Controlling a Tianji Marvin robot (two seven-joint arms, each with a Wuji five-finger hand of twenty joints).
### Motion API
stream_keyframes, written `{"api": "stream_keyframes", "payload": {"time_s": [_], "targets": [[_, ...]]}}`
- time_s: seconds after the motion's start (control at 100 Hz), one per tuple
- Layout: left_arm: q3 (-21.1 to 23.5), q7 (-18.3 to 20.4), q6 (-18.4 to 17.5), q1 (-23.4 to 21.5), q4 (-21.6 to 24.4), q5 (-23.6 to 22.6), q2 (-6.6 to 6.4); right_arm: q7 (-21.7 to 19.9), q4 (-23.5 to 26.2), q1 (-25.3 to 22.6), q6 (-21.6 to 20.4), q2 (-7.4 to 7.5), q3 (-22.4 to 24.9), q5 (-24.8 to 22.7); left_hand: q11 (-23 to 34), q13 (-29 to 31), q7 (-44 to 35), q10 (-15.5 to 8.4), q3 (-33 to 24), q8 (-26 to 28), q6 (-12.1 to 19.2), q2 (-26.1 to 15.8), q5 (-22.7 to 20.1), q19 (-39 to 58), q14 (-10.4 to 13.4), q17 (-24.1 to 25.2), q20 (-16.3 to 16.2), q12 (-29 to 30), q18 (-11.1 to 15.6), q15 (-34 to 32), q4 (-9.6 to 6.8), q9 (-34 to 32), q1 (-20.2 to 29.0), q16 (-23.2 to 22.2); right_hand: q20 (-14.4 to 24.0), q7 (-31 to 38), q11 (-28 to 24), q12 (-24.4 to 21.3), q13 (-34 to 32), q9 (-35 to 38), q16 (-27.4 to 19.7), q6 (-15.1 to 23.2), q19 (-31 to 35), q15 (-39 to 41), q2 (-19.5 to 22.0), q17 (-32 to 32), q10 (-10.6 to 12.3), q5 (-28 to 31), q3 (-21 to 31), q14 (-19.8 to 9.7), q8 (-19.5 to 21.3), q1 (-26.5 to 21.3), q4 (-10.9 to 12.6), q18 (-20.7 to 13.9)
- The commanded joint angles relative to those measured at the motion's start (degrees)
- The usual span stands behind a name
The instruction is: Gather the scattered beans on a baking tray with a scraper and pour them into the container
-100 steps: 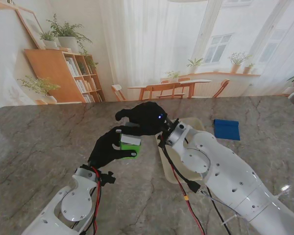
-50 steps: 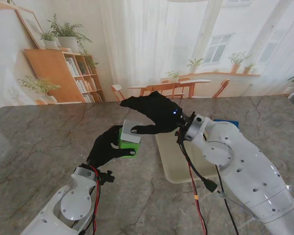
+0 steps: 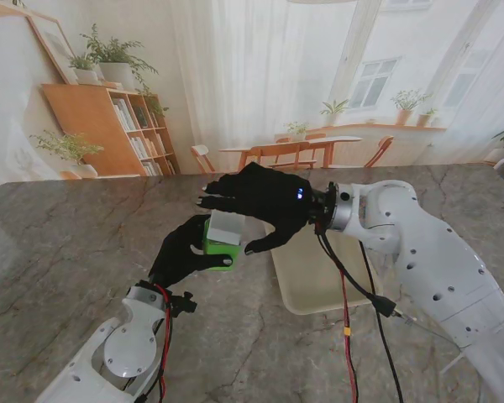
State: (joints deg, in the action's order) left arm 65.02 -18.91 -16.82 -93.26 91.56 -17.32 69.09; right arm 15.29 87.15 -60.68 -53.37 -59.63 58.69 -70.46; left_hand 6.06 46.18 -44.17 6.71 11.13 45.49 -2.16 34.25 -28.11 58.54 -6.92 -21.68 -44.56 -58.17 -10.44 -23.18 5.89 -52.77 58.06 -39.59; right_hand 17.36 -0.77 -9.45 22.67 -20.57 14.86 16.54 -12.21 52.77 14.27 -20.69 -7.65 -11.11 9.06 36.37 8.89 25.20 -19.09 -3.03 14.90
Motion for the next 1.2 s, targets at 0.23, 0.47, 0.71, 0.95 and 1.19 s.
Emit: {"api": "stream_keyframes", "payload": {"time_s": [0.23, 0.47, 0.71, 0.95, 1.19], "targets": [[-0.4, -0.1, -0.9, 0.0, 0.0, 0.7, 0.34, 7.0, -6.2, 4.4, 1.7, 0.40, -7.2, -2.2, 9.3, 1.6, -8.4, -8.7, -10.7, 2.6, 7.6, -13.5, -4.8, 0.3, 1.3, -0.1, -1.9, -4.6, 0.5, -2.8, -5.15, -7.0, 13.3, -1.0, -1.6, 8.4, -7.6, 0.7, -9.9, 8.6, 0.2, 5.5, 4.8, 4.3, -7.3, -6.7, 8.1, -3.7, 18.6, -6.1, 22.9, 0.6, 0.2, -1.8], [-0.5, -0.1, -0.9, 0.1, -0.1, 0.8, 0.36, 12.1, -8.4, 5.6, 4.8, 0.03, -10.0, -2.3, 9.3, 1.5, -8.4, -8.7, -10.7, 2.6, 7.5, -13.5, -4.8, 0.3, 1.2, 0.0, -1.9, -4.6, 0.6, -2.8, -5.16, -7.0, 13.3, -1.0, -0.3, 14.2, -14.8, 4.0, -21.3, 18.0, 3.4, 12.8, 8.0, 9.4, -8.0, -14.6, 16.9, 3.3, 20.3, -13.2, 26.4, -1.6, -0.9, -5.5], [-0.7, 0.0, -1.0, 0.2, -0.3, 0.9, 0.37, 13.0, -9.0, 5.5, 8.0, -1.10, -11.2, 0.1, 9.3, 1.5, -8.4, -8.7, -10.7, 2.6, 7.5, -13.6, -4.8, 0.4, 1.2, 0.0, -1.9, -4.6, 0.4, -2.8, -5.17, -7.0, 13.3, -1.0, 2.0, 21.1, -23.9, 9.9, -27.6, 26.6, 8.4, 21.4, 9.1, 16.8, -3.7, -19.8, 22.8, 12.7, 14.9, -17.5, 31.4, -1.9, -1.4, -7.4], [-0.8, 0.1, -0.9, 0.3, -0.4, 1.1, 0.37, 12.8, -9.2, 5.3, 10.9, -2.26, -12.2, 2.8, 9.3, 1.4, -8.4, -8.6, -10.7, 2.7, 7.5, -13.6, -4.8, 0.4, 1.1, 0.0, -1.9, -4.6, 0.4, -2.8, -5.18, -6.9, 13.3, -1.0, 5.1, 29.9, -36.6, 18.1, -31.2, 33.9, 14.5, 24.7, 9.9, 28.2, 2.1, -23.1, 26.2, 18.6, 4.8, -19.8, 31.2, 1.8, -1.5, -6.9], [-0.8, 0.0, -0.7, 0.3, -0.3, 0.9, 0.37, 12.5, -8.9, 4.9, 13.8, -3.06, -13.2, 4.9, 9.3, 1.5, -8.4, -8.7, -10.7, 2.7, 7.4, -13.6, -4.8, 0.4, 1.2, 0.0, -1.9, -4.6, 0.5, -2.8, -5.17, -7.0, 13.2, -1.0, 8.6, 41.5, -54.3, 24.6, -39.2, 45.5, 21.6, 24.5, 13.9, 44.3, 4.7, -29.2, 32.6, 25.2, -2.2, -23.2, 23.5, 3.8, -1.1, -6.5]]}}
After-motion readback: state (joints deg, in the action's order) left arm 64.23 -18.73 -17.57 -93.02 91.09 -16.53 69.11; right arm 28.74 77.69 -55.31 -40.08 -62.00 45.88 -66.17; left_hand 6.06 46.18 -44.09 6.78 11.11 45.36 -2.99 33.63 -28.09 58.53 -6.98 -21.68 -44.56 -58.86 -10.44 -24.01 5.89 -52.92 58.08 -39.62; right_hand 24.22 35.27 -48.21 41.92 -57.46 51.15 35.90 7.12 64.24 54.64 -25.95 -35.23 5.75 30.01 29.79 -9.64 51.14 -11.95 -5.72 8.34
